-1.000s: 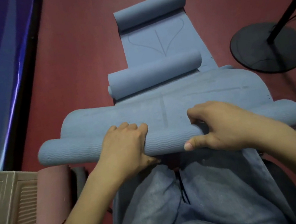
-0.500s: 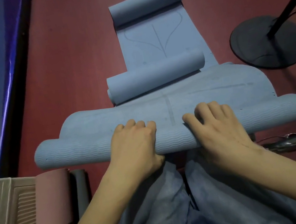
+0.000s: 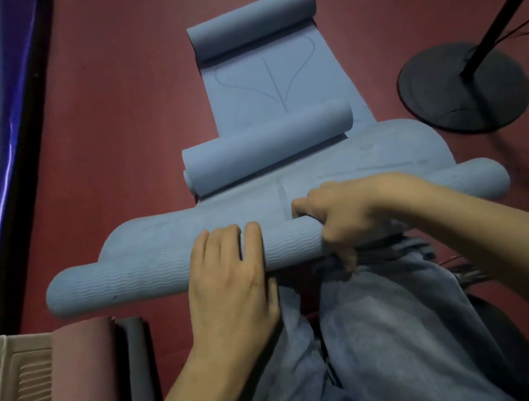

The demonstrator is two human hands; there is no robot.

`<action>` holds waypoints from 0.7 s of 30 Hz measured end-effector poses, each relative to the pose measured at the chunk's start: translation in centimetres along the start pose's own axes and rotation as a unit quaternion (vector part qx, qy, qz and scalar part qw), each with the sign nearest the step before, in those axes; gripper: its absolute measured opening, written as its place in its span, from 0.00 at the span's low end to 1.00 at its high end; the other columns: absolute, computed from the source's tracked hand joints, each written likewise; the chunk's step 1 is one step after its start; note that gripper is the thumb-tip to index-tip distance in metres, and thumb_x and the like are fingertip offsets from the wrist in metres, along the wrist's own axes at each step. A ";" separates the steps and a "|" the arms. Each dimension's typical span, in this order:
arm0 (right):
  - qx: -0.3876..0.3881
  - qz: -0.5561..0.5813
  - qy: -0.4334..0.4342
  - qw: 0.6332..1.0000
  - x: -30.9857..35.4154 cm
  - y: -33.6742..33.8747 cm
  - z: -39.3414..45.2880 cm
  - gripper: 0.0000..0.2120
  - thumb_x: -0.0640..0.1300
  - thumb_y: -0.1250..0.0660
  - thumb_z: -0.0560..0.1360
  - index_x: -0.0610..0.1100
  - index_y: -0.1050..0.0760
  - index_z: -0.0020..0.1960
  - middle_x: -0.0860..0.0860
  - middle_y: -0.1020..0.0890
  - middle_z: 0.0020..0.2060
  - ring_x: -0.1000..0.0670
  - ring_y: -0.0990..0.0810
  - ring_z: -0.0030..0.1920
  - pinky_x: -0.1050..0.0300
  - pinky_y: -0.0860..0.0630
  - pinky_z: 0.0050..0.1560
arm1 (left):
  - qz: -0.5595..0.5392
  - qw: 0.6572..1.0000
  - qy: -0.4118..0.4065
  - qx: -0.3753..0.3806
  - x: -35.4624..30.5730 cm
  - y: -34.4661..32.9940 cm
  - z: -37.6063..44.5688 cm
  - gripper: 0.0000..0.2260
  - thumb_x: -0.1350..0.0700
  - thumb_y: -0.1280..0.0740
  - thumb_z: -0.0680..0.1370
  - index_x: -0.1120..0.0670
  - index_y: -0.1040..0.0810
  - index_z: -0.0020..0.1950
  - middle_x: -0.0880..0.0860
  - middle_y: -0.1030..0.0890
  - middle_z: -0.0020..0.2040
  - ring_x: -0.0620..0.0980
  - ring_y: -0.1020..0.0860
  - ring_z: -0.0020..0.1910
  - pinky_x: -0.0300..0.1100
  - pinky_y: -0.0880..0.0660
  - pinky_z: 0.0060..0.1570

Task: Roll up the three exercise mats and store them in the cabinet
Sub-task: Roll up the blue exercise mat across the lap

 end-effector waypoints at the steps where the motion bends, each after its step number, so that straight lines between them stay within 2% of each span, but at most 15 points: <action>1: 0.015 0.014 0.003 1.000 -0.1 0.2 0.3 0.38 0.44 0.15 0.55 0.52 0.32 0.58 0.52 0.25 0.51 0.46 0.24 0.55 0.53 0.26 0.49 | 0.009 1.000 -0.001 0.004 -0.2 -0.1 -0.1 0.29 0.56 0.27 0.66 0.61 0.26 0.66 0.60 0.25 0.54 0.63 0.27 0.52 0.59 0.32 0.68; 3: 0.028 0.035 0.007 0.999 -0.2 0.2 0.7 0.37 0.43 0.15 0.55 0.51 0.31 0.58 0.52 0.23 0.52 0.48 0.24 0.54 0.55 0.26 0.49 | 0.021 1.000 0.006 0.013 -0.4 -0.5 -0.2 0.29 0.55 0.27 0.67 0.62 0.27 0.66 0.61 0.25 0.55 0.63 0.27 0.54 0.61 0.34 0.70; 6: -0.006 0.030 0.007 1.000 -0.5 0.0 0.8 0.39 0.46 0.15 0.54 0.49 0.30 0.59 0.50 0.22 0.54 0.47 0.24 0.54 0.52 0.23 0.53 | 0.033 0.999 0.015 0.013 -0.3 -1.3 -0.1 0.30 0.52 0.27 0.66 0.62 0.26 0.66 0.61 0.25 0.55 0.64 0.27 0.54 0.60 0.32 0.67; 9: -0.097 0.042 0.019 0.994 -1.0 -0.3 0.1 0.37 0.49 0.15 0.54 0.50 0.31 0.57 0.51 0.28 0.52 0.48 0.30 0.54 0.50 0.26 0.54 | 0.045 0.999 0.003 -0.005 0.0 -1.4 0.7 0.28 0.51 0.28 0.65 0.60 0.25 0.63 0.59 0.25 0.50 0.62 0.28 0.48 0.56 0.31 0.57; 12: -0.190 0.019 0.043 0.981 -1.7 -0.8 -0.8 0.37 0.53 0.17 0.53 0.50 0.35 0.54 0.54 0.33 0.49 0.50 0.36 0.50 0.53 0.34 0.46 | 0.061 0.998 -0.014 -0.005 0.1 -1.2 1.6 0.28 0.48 0.28 0.64 0.59 0.25 0.62 0.58 0.26 0.48 0.60 0.29 0.45 0.54 0.32 0.51; 14: -0.222 -0.012 0.055 0.973 -1.7 -1.0 -1.1 0.34 0.55 0.22 0.53 0.52 0.37 0.52 0.55 0.33 0.47 0.49 0.36 0.48 0.53 0.37 0.43 | 0.075 0.997 -0.018 -0.007 0.1 -1.2 1.8 0.29 0.47 0.28 0.64 0.58 0.26 0.61 0.57 0.27 0.47 0.60 0.29 0.45 0.53 0.32 0.50; 17: -0.251 0.010 0.074 0.965 -1.5 -1.0 -1.7 0.29 0.52 0.31 0.52 0.53 0.36 0.51 0.56 0.30 0.47 0.48 0.33 0.47 0.50 0.31 0.43 | 0.085 0.996 -0.020 -0.004 0.3 -1.4 2.0 0.28 0.45 0.26 0.63 0.57 0.26 0.58 0.56 0.27 0.46 0.59 0.29 0.44 0.53 0.33 0.48; 19: -0.260 0.037 0.080 0.962 -1.6 -0.6 -2.1 0.25 0.49 0.31 0.55 0.51 0.32 0.51 0.55 0.28 0.47 0.48 0.30 0.47 0.48 0.26 0.45 | 0.090 0.996 -0.019 0.014 0.7 -1.3 2.7 0.29 0.43 0.24 0.60 0.55 0.27 0.55 0.54 0.27 0.44 0.58 0.28 0.42 0.51 0.34 0.46; 21: -0.258 0.039 0.080 0.962 -1.4 -0.1 -2.6 0.22 0.46 0.28 0.59 0.48 0.29 0.52 0.53 0.26 0.47 0.46 0.26 0.49 0.47 0.24 0.48 | 0.100 0.993 -0.019 0.063 0.8 -0.8 4.1 0.32 0.38 0.23 0.60 0.53 0.28 0.55 0.53 0.25 0.46 0.58 0.25 0.45 0.50 0.34 0.47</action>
Point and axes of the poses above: each hand's wrist, its own z-axis towards the middle knuckle, its own y-axis out of the back of the hand, x = y × z, the point moved 4 cm from there along z, towards the middle knuckle
